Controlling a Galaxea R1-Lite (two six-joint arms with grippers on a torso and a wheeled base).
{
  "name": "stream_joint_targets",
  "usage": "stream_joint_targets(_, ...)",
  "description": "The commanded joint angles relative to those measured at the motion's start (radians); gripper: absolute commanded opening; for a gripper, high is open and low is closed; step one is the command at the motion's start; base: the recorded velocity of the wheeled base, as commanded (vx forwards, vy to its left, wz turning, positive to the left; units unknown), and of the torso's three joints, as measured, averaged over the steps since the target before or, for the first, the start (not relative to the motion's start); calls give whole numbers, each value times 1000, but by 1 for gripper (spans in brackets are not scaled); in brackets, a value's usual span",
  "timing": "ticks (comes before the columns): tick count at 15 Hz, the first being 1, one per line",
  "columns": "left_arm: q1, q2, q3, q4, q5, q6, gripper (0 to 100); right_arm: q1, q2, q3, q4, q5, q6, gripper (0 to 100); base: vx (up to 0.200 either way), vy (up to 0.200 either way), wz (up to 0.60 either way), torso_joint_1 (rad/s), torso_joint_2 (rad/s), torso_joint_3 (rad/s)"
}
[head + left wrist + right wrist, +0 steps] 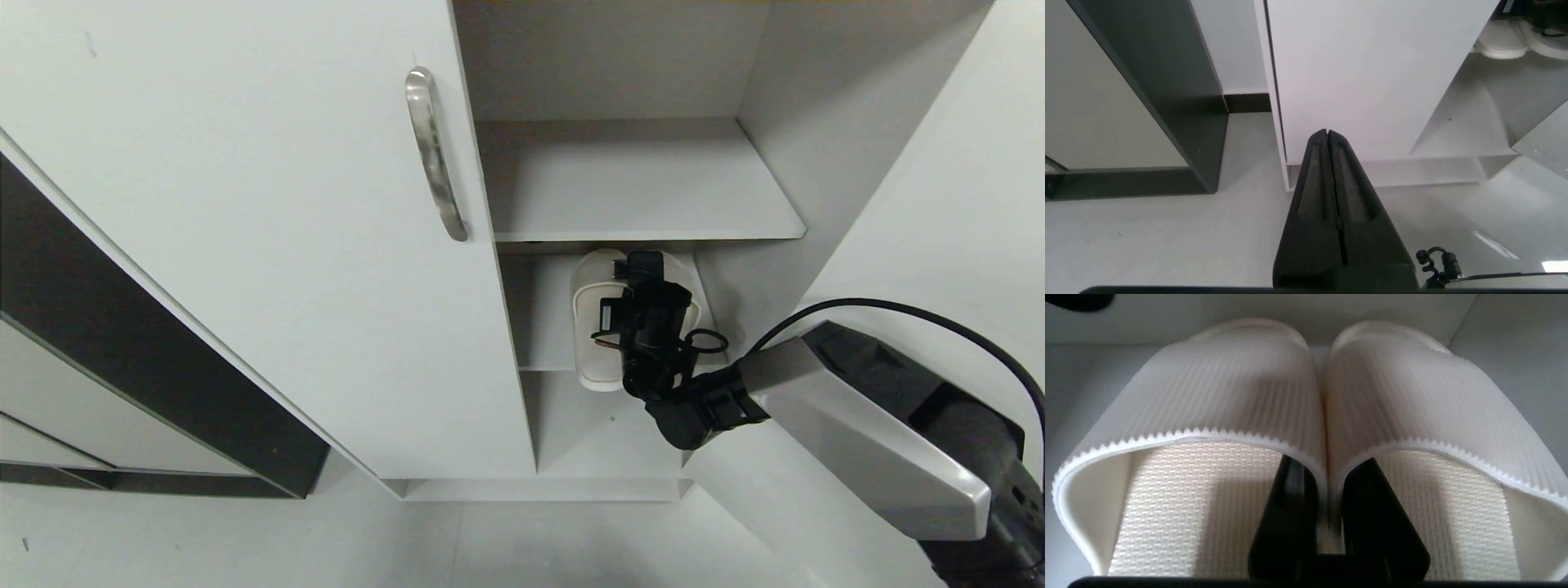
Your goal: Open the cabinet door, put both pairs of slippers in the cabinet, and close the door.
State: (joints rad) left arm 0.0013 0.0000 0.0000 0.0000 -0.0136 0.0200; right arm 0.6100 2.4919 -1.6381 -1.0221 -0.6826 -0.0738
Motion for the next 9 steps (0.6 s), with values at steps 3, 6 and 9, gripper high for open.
stream_joint_targets(3,0,2,0,0,0,0,0,7,-24,43,-10,-2,0,100,0,0,0,0,0,0)
stream_joint_targets(6,0,2,0,0,0,0,0,37,-87,142,-35,-3,0,100,0,0,0,0,0,0)
stream_joint_targets(9,0,2,0,0,0,0,0,83,-191,319,-113,-5,0,100,0,0,0,0,0,0)
